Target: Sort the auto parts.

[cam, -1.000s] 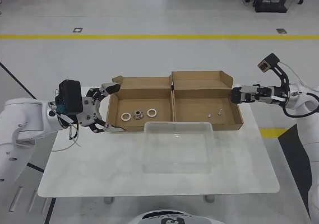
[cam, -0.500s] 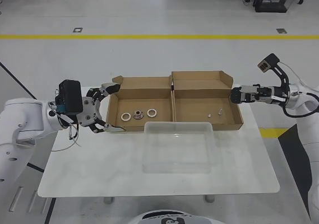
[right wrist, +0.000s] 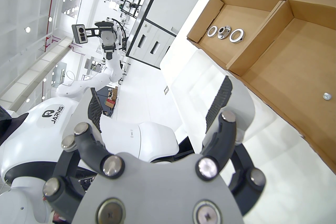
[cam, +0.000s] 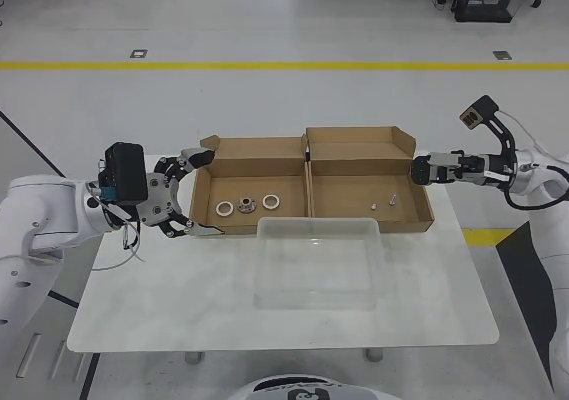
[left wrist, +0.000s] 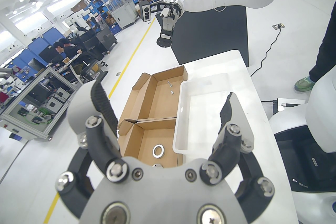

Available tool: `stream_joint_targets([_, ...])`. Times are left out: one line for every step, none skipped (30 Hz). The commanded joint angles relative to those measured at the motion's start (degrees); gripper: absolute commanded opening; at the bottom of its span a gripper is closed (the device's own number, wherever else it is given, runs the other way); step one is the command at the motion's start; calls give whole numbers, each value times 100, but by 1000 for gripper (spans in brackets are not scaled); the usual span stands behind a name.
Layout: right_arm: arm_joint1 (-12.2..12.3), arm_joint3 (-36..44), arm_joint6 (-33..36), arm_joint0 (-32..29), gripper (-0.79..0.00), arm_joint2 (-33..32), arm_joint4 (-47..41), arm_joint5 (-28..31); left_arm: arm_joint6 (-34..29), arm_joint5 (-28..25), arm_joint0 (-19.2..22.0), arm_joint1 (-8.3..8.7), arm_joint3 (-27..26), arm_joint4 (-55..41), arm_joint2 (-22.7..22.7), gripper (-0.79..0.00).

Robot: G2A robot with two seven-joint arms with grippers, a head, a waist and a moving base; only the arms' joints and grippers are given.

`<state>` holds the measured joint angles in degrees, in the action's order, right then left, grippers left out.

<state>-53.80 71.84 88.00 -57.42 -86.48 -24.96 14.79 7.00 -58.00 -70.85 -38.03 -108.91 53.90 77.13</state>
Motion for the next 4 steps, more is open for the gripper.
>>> stream_joint_targets([0, 0, 0, 0, 0, 0, 0, 0, 0, 0, 0, 0, 0, 0, 0, 0])
stream_joint_targets([0, 0, 0, 0, -1, 0, 0, 0, 0, 0, 0, 0, 0, 0, 0, 0])
stream_joint_targets([0, 0, 0, 0, -1, 0, 0, 0, 0, 0, 0, 0, 0, 0, 0, 0])
stream_joint_targets([0, 0, 0, 0, -1, 0, 0, 0, 0, 0, 0, 0, 0, 0, 0, 0])
